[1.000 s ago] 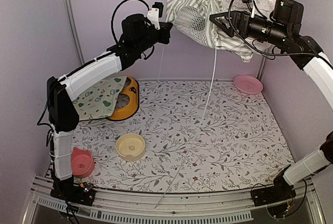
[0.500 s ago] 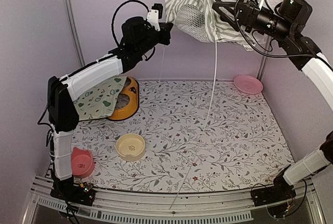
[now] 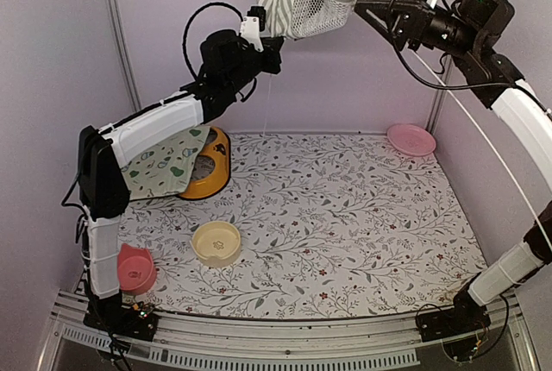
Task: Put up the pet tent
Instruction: Rotate the tent at the center of the board, then pick up the tent pole from the tent, then pass from the left arm to the right
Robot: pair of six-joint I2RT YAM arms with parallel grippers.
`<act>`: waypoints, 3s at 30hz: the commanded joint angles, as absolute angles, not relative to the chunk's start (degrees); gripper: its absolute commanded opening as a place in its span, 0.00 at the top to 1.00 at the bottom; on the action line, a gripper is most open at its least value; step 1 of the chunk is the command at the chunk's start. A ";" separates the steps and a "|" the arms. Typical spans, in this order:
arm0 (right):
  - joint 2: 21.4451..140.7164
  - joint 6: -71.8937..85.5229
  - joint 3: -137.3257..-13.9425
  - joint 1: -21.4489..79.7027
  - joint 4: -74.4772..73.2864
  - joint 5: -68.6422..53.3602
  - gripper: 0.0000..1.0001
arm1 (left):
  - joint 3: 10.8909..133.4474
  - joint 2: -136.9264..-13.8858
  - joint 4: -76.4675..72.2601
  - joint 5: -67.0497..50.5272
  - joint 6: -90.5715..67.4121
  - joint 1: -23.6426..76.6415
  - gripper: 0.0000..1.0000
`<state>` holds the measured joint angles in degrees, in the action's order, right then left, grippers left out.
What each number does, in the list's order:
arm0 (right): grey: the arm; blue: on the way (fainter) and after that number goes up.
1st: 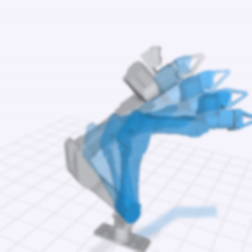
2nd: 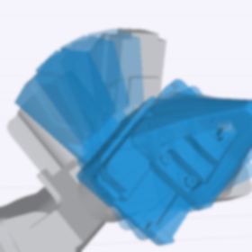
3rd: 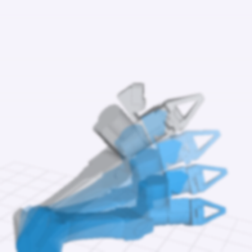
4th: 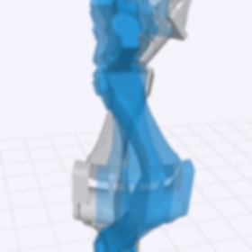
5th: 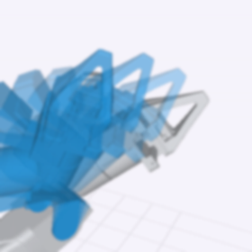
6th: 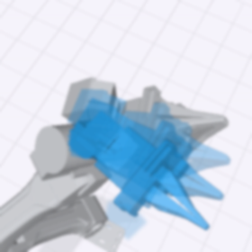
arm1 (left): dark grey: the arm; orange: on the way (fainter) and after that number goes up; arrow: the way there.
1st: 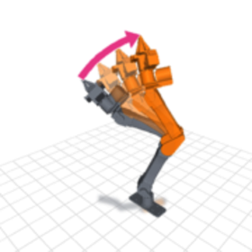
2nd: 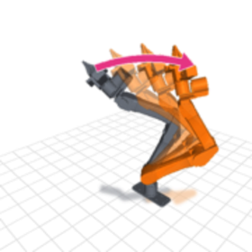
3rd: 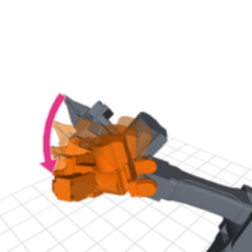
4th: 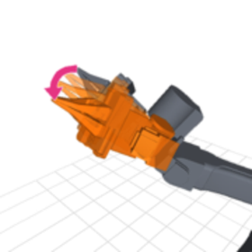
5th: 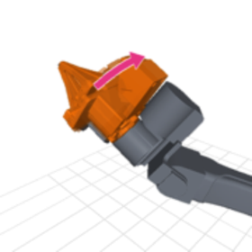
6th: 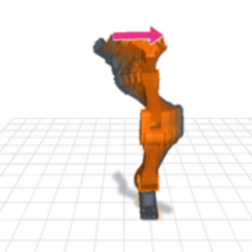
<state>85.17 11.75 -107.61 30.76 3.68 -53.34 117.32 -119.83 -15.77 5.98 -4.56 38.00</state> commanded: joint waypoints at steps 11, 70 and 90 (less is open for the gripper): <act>76.96 -1.76 -94.61 30.85 -25.60 1.17 0.09 | 118.82 -114.58 -8.61 22.56 0.99 41.35 1.00; 101.71 22.56 -105.79 33.46 -5.79 -12.44 0.20 | 88.53 -106.96 -35.97 18.50 -4.89 49.18 1.00; 98.30 23.26 -102.52 39.76 -6.17 -5.25 0.39 | 85.17 -107.36 -38.13 18.35 -2.69 50.77 1.00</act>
